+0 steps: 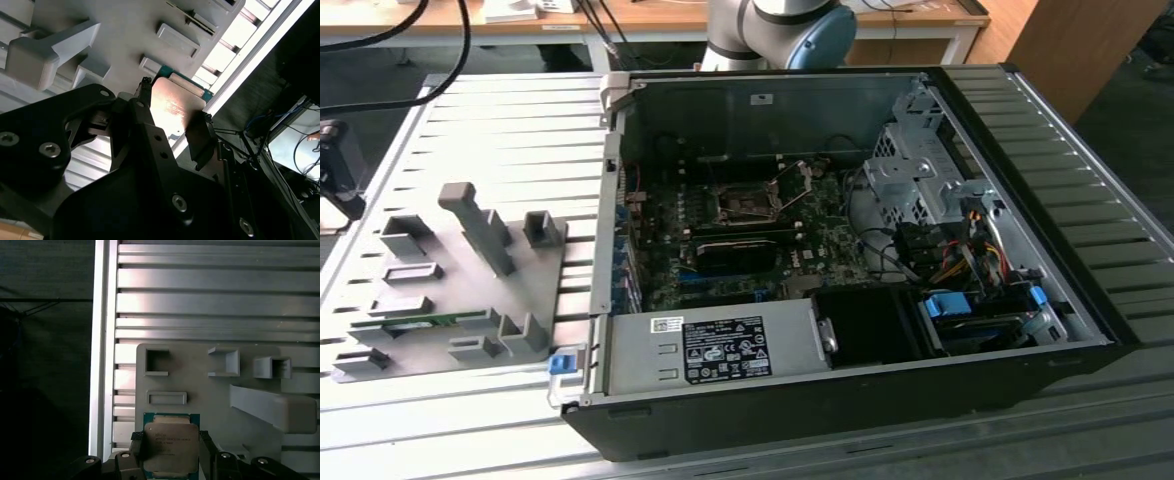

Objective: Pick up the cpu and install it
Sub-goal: 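Pick up the cpu and move it towards the insertion slot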

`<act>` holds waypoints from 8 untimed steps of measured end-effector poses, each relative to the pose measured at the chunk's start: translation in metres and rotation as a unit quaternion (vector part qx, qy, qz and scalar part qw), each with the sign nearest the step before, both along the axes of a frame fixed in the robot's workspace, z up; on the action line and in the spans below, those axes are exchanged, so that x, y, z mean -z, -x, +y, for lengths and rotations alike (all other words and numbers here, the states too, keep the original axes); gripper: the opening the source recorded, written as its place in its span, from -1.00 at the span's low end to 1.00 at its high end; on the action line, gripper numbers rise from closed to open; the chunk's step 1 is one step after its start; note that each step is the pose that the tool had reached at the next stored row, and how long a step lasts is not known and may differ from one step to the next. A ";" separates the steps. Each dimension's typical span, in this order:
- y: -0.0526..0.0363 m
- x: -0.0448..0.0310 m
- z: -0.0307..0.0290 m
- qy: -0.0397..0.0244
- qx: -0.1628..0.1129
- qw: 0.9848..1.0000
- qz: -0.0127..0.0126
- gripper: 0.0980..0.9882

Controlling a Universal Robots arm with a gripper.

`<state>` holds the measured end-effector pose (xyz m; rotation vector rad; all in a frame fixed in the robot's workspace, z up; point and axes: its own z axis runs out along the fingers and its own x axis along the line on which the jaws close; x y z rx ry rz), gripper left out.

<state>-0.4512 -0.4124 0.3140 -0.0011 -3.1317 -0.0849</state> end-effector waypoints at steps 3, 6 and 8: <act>0.0000 -0.0040 0.0002 0.000 0.000 1.000 0.000 -0.04; 0.0000 -0.0080 0.0004 0.000 0.000 1.000 -0.001 -0.04; 0.0000 -0.0107 0.0005 0.000 0.000 1.000 -0.001 -0.04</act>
